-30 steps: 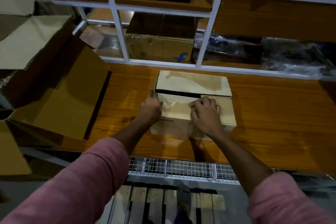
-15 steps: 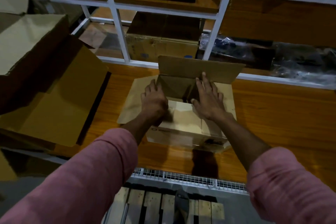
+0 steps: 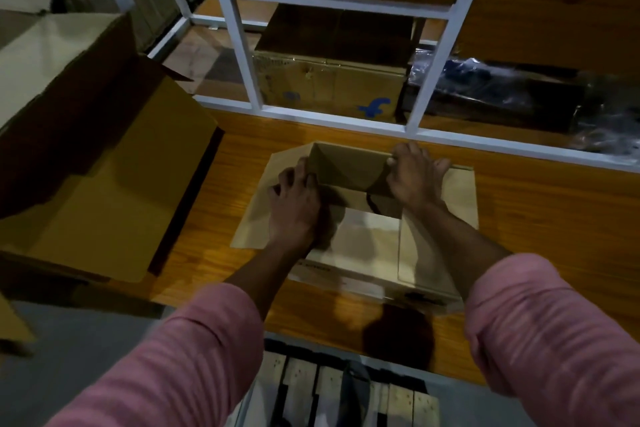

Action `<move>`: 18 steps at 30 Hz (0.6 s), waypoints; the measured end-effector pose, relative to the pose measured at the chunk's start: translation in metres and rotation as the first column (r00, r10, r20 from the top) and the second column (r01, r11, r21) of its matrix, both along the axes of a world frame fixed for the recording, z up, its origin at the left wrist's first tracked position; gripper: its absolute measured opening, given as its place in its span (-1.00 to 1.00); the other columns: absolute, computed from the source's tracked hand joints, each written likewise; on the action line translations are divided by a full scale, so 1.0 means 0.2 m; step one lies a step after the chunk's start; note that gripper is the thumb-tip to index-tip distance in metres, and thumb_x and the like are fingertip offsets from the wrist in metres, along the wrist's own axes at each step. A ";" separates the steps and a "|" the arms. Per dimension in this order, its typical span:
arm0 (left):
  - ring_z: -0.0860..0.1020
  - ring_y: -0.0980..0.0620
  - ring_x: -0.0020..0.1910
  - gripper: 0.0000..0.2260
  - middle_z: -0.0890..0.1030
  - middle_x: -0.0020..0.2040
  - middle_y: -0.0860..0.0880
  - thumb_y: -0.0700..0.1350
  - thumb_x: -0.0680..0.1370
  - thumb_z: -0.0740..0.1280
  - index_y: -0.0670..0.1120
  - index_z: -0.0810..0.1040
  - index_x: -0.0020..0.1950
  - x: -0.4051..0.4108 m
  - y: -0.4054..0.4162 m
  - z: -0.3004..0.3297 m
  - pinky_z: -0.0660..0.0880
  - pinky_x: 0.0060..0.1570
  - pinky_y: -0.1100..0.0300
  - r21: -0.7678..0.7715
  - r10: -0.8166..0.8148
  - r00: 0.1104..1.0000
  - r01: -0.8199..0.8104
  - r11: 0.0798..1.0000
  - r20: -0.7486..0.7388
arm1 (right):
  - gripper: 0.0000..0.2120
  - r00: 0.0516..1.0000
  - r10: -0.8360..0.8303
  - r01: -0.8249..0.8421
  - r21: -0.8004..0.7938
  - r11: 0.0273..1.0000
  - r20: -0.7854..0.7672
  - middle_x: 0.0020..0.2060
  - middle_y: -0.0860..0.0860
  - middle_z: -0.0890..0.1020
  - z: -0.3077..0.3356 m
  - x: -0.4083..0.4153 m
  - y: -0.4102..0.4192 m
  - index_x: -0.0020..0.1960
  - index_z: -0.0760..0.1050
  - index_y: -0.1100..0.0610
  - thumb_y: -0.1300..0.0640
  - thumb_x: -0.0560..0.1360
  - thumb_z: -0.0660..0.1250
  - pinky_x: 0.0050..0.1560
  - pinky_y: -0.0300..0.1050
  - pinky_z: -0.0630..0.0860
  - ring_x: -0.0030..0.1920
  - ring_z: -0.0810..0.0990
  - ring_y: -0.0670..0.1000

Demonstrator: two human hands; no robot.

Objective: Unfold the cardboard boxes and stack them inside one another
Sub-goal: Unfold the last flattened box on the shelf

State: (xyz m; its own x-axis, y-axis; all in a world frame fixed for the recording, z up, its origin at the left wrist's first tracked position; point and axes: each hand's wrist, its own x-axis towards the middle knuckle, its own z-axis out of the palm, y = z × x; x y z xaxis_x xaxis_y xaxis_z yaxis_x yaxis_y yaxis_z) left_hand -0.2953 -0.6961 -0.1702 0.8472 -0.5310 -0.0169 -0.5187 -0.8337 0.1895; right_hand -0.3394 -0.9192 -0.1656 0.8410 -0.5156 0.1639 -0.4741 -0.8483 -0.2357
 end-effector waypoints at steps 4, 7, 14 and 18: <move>0.13 -0.26 0.51 -0.15 0.05 0.62 -0.07 0.11 0.42 0.55 -0.05 0.19 0.58 0.00 0.00 -0.01 0.30 0.41 -0.29 0.008 -0.004 1.000 0.003 1.000 0.016 | -0.80 1.000 -0.011 0.011 0.014 1.000 0.002 0.11 0.03 0.54 0.02 -0.01 0.01 0.12 0.49 0.01 0.12 0.51 0.38 0.16 0.17 0.26 0.18 0.49 0.14; 0.13 -0.28 0.51 -0.11 0.05 0.61 -0.11 0.14 0.41 0.54 -0.03 0.15 0.60 0.00 0.00 0.01 0.31 0.40 -0.30 0.031 -0.023 1.000 0.023 0.999 0.013 | -0.59 0.998 0.013 -0.014 -0.014 1.000 -0.066 0.30 0.17 0.45 0.04 -0.05 0.11 0.32 0.44 0.10 0.10 0.50 0.39 0.29 0.23 0.27 0.32 0.39 0.26; 0.23 -0.16 0.49 -0.47 0.36 0.49 -0.08 0.22 0.49 0.40 0.04 0.43 0.38 -0.05 0.04 0.07 0.17 0.45 -0.22 -0.047 -0.077 0.995 0.081 0.996 0.068 | -0.62 0.980 0.089 0.012 0.497 0.868 -0.178 0.38 0.17 0.47 0.08 -0.17 0.56 0.35 0.50 0.12 -0.08 0.67 0.17 0.45 0.22 0.28 0.44 0.38 0.25; 0.23 -0.15 0.53 -0.54 0.45 0.45 -0.10 0.19 0.62 0.13 -0.03 0.39 0.41 -0.23 0.04 0.08 0.01 0.45 -0.38 0.068 -0.174 0.978 0.167 0.984 0.112 | -0.47 0.963 -0.039 0.144 0.386 0.911 -0.267 0.62 0.25 0.08 0.15 -0.32 0.50 0.48 0.37 0.12 -0.18 0.64 0.16 0.55 0.29 0.02 0.61 0.00 0.33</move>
